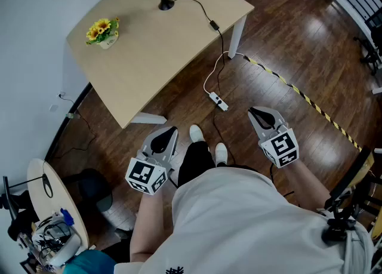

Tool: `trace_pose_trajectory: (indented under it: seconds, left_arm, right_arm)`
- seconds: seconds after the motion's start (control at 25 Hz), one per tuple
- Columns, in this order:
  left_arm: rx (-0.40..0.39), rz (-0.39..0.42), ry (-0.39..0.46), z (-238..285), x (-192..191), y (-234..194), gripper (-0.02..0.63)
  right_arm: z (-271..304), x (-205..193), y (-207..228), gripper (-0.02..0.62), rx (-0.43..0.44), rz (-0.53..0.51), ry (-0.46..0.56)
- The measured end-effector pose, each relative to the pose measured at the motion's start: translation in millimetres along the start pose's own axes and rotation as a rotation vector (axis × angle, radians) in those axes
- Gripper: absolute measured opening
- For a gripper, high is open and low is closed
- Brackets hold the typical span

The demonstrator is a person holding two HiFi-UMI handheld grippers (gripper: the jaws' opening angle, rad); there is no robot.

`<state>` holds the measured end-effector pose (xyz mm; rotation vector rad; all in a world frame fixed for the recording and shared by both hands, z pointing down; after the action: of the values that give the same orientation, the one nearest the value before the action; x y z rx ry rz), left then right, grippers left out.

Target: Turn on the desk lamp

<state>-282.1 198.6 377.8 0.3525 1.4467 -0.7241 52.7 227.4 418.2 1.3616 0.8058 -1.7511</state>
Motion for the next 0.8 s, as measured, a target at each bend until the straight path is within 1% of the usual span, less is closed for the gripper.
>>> trace_pose_trajectory:
  seconds: [0.12, 0.24, 0.4, 0.52, 0.64, 0.8]
  left_arm:
    - [-0.015, -0.001, 0.012, 27, -4, -27, 0.015]
    - [-0.020, -0.009, 0.005, 56, -3, -60, 0.015]
    - [-0.062, -0.013, 0.020, 100, -3, -109, 0.015]
    - [-0.094, -0.017, 0.040, 138, 13, -137, 0.015]
    - [-0.124, -0.025, 0.058, 168, 27, -158, 0.015]
    - [-0.133, -0.046, 0.046, 194, 39, -186, 0.015]
  right_arm:
    - [30, -6, 24, 0.018, -0.005, -0.013, -0.003]
    - [65, -4, 44, 0.017, -0.007, -0.026, -0.009]
    - [110, 18, 71, 0.012, -0.018, -0.041, -0.017]
    - [142, 38, 94, 0.012, -0.018, -0.052, -0.027]
    - [174, 46, 117, 0.012, -0.019, -0.074, -0.037]
    - [215, 54, 136, 0.012, -0.009, -0.081, -0.038]
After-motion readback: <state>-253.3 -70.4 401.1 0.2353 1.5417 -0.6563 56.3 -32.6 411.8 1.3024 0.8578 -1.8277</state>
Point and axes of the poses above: the fingertips, and each gripper's own axes: z forward along the fingers, y to its right, x out of its top, the point moved 10 cm from there along -z, backward along the fingers, and after that the axes turned 14 degrees about y, right-handed, at the moved point
